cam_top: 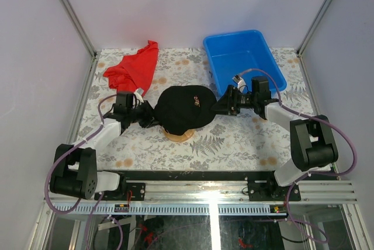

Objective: Stack the hats

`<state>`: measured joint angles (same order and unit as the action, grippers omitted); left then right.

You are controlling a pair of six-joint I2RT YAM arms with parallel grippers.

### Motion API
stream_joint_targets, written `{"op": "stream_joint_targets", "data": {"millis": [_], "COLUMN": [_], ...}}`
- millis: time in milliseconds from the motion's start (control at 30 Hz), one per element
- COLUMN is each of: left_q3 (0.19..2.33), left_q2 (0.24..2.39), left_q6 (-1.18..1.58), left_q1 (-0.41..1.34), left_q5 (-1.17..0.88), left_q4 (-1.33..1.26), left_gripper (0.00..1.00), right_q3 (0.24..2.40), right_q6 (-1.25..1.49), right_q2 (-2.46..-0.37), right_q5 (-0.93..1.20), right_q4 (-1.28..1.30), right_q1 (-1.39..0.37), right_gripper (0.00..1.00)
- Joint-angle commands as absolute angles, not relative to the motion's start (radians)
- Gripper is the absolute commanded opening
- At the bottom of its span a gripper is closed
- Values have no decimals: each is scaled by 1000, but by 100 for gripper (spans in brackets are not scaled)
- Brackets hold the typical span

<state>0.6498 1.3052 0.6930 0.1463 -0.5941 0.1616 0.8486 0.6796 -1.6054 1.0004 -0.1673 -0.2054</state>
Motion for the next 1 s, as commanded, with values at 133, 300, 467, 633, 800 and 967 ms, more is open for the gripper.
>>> {"op": "stream_joint_targets", "data": {"millis": [133,300,467,633,800,967], "left_q3": [623,711,803,845,882,913], "left_q2": [1360,1371,1405,1425,1428,1430], "left_q6": [618,620,605,599,592,589], "left_q1": [147,147,147,147,146,145], "left_q5": [-512,-516,-514,-512,-506,-506], "left_q4": [295,339,393,413,448,479], "left_gripper": [14,14,15,15,18,21], "right_q3": [752,811,795,779,871,967], "right_q6": [748,648,585,580,546,568], "right_q2": [-1563,-1427,-1307,-1307,-1456,-1554], "right_q5": [842,725,556,419,339,273], "right_q4": [-136,60,188,204,206,149], "right_q1": [-202,-202,-200,-201,-199,-199], "right_gripper": [76,71,54,8,0,0]}}
